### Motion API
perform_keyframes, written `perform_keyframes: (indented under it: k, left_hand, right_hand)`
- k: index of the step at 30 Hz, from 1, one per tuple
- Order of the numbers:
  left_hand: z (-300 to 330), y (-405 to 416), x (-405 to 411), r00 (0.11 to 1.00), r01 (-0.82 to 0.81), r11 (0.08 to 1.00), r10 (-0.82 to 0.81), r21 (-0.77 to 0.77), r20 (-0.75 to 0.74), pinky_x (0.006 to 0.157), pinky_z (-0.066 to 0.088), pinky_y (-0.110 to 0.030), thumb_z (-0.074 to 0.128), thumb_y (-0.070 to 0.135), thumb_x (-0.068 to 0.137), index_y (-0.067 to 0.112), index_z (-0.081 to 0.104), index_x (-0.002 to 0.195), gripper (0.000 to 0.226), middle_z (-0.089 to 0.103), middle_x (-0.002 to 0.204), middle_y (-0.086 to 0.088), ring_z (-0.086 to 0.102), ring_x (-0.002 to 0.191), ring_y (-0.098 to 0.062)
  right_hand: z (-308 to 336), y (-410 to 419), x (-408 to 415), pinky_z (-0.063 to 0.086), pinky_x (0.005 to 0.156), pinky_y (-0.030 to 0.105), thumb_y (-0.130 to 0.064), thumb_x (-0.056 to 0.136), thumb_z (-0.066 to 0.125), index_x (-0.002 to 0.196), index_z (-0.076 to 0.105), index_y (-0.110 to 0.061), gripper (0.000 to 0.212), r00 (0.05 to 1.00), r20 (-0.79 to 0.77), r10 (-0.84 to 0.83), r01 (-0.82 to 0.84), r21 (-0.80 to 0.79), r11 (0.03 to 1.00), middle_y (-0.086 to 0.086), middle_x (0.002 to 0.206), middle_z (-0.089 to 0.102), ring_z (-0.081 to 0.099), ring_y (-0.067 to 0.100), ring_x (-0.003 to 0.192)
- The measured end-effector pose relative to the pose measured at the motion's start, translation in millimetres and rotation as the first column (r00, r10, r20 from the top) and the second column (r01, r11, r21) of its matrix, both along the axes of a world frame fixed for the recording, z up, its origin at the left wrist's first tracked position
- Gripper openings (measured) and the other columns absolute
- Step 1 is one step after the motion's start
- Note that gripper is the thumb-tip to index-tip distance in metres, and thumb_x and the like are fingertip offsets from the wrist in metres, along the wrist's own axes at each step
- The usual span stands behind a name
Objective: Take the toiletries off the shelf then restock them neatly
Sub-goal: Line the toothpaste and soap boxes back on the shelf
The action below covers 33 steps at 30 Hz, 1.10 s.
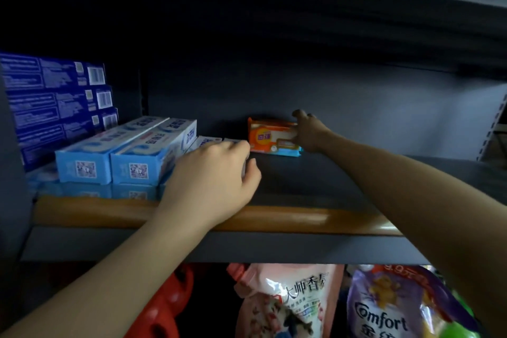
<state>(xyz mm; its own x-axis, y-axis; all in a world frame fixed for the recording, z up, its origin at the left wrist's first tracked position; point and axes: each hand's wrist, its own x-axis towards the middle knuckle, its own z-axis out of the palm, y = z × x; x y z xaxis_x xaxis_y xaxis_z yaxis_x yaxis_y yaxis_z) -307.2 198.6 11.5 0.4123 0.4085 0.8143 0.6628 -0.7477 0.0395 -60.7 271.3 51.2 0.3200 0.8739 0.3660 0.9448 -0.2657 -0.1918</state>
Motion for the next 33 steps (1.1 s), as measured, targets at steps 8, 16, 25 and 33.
perform_keyframes:
  k: [8, 16, 25, 33]
  left_hand:
    - [-2, -4, -2, 1.0, -0.004, 1.0, 0.004, 0.015, -0.014, 0.046, 0.028, -0.021, 0.033, 0.035, 0.08, 0.019, 0.055, 0.069, 0.03, 0.057, 0.059, 0.005, 0.054, 0.052, -0.016]
    - [-3, 3, 1, 0.999, 0.047, 0.998, -0.047, 0.047, 0.001, 0.047, 0.031, -0.023, 0.039, 0.031, 0.079, 0.018, 0.055, 0.069, 0.022, 0.058, 0.061, 0.003, 0.054, 0.055, -0.016]
    - [-6, 1, 1, 0.998, 0.063, 0.985, -0.066, 0.163, 0.01, 0.045, 0.03, -0.022, 0.036, 0.028, 0.079, 0.014, 0.055, 0.064, 0.028, 0.058, 0.059, -0.001, 0.057, 0.054, -0.024]
    - [-23, -29, -8, 0.956, 0.278, 0.832, -0.287, 0.48, -0.058, 0.071, 0.05, -0.041, 0.05, 0.004, 0.084, 0.003, 0.066, 0.087, 0.017, 0.066, 0.088, -0.013, 0.059, 0.085, -0.033]
  right_hand:
    - [-3, 3, 6, 0.046, 0.096, 0.04, -0.022, 0.086, 0.064, 0.141, 0.022, -0.007, 0.071, 0.961, -0.267, 0.065, -0.078, -0.038, 0.996, 0.016, 0.13, 0.047, 0.052, 0.03, 0.112]
    - [5, -15, 5, 0.043, 0.098, 0.039, -0.017, 0.096, 0.046, 0.144, 0.025, -0.012, 0.053, 0.894, -0.415, 0.169, -0.203, -0.04, 0.978, 0.013, 0.139, 0.041, 0.047, 0.026, 0.117]
    - [21, -173, -61, 0.042, 0.055, 0.014, -0.009, 0.093, 0.051, 0.094, 0.064, -0.014, 0.013, 0.757, -0.189, 0.626, -0.523, 0.399, 0.753, -0.003, 0.071, 0.065, 0.053, 0.005, 0.056]
    - [-111, -259, -65, 0.042, 0.068, 0.013, -0.026, 0.091, 0.056, 0.108, 0.064, -0.015, 0.023, 0.864, -0.104, 0.493, -0.504, -0.185, 0.844, -0.002, 0.091, 0.068, 0.064, 0.011, 0.082]
